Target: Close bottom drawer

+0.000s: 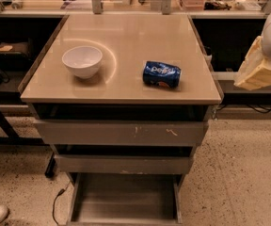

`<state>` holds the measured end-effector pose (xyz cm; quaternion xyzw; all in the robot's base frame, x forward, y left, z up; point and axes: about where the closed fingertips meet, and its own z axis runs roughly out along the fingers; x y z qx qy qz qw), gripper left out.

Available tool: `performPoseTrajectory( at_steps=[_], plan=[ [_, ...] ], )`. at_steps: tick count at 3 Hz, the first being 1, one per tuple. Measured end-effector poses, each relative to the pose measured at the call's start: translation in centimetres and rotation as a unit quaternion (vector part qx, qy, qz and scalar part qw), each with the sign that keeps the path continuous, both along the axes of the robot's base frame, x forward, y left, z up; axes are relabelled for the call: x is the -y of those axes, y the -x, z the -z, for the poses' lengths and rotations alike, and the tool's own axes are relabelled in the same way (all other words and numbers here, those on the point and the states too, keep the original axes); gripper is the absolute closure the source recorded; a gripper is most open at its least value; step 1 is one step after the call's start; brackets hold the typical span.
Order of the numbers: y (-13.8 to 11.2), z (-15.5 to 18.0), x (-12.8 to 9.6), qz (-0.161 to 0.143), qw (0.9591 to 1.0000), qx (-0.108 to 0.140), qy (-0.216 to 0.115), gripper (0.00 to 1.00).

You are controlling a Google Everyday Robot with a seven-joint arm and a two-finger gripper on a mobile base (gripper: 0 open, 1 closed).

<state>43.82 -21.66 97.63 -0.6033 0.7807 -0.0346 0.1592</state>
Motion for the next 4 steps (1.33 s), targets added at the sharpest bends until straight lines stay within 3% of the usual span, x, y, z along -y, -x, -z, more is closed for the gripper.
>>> performPoseTrajectory(
  at_steps=[1, 2, 3, 4],
  plan=[
    [0.0, 0.0, 0.0, 0.0, 1.0, 0.0, 0.0, 1.0],
    [1.6, 2.3, -0.1, 0.004, 0.9997, -0.024, -0.002, 1.0],
    [6.3, 6.9, -1.7, 0.007, 0.9981, -0.057, -0.023, 1.0],
    [10.6, 13.3, -3.7, 0.004, 0.9924, -0.115, -0.043, 1.0]
  ],
)
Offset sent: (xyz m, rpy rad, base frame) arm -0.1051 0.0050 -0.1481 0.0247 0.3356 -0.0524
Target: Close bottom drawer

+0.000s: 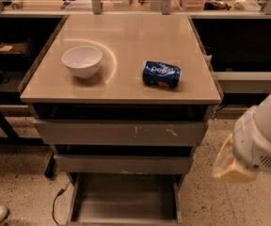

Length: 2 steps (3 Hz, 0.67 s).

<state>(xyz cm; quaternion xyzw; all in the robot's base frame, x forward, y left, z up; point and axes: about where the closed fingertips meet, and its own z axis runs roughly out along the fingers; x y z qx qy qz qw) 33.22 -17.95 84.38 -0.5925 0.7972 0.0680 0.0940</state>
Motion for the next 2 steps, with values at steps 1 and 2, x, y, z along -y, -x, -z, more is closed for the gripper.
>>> performPoseTrajectory(
  at_steps=[1, 2],
  plan=[
    [2.42, 3.2, 0.32, -0.003, 0.9991, -0.041, 0.01, 1.0],
    [2.42, 3.21, 0.32, -0.003, 0.9991, -0.041, 0.01, 1.0]
  ],
)
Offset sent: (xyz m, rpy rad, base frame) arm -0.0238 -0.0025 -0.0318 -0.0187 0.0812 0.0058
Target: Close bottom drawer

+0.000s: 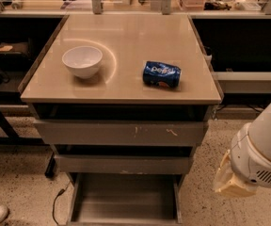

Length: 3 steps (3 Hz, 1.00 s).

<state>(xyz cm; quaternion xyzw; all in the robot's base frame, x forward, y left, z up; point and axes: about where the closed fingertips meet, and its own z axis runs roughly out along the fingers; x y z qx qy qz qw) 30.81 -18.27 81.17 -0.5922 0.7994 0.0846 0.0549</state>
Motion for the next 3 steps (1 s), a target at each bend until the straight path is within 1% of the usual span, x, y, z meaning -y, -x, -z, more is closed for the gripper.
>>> performPoseTrajectory(
  at_steps=[1, 2, 3],
  plan=[
    [1.7, 4.3, 0.3, 0.003, 0.9988, -0.046, 0.012, 1.0],
    [5.2, 13.4, -0.5, -0.01, 0.9927, -0.12, 0.007, 1.0],
    [8.6, 24.3, -1.4, -0.004, 0.982, -0.189, -0.011, 1.0]
  ],
)
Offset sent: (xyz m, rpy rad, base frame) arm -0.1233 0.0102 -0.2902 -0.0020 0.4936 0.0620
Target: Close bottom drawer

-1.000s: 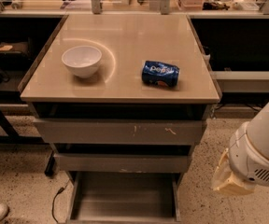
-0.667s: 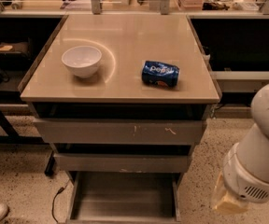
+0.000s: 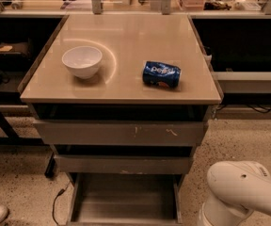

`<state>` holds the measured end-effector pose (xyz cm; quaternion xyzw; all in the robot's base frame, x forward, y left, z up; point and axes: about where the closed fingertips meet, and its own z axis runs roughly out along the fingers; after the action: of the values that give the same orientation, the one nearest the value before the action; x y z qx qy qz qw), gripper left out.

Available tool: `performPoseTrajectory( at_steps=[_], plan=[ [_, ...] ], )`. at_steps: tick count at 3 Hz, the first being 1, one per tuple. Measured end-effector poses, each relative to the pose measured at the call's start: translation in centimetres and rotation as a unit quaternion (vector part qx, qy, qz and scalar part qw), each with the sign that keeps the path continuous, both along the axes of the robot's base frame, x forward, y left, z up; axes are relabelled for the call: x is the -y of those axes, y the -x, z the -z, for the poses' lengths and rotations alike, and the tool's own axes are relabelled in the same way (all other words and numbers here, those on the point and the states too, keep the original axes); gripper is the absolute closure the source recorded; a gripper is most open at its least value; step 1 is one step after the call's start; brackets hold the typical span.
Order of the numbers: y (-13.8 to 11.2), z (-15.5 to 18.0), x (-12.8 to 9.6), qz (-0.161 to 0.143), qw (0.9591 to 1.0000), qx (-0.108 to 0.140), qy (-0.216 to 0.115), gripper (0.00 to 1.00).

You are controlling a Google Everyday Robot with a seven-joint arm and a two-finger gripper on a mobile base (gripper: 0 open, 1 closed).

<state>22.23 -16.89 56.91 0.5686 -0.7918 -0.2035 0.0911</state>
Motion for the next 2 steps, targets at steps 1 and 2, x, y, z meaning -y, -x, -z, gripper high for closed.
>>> performPoseTrajectory(
  at_steps=[1, 2],
  plan=[
    [0.0, 0.0, 0.0, 0.0, 1.0, 0.0, 0.0, 1.0],
    [-0.2, 2.8, 0.0, 0.016, 0.9996, -0.012, -0.017, 1.0]
  ],
)
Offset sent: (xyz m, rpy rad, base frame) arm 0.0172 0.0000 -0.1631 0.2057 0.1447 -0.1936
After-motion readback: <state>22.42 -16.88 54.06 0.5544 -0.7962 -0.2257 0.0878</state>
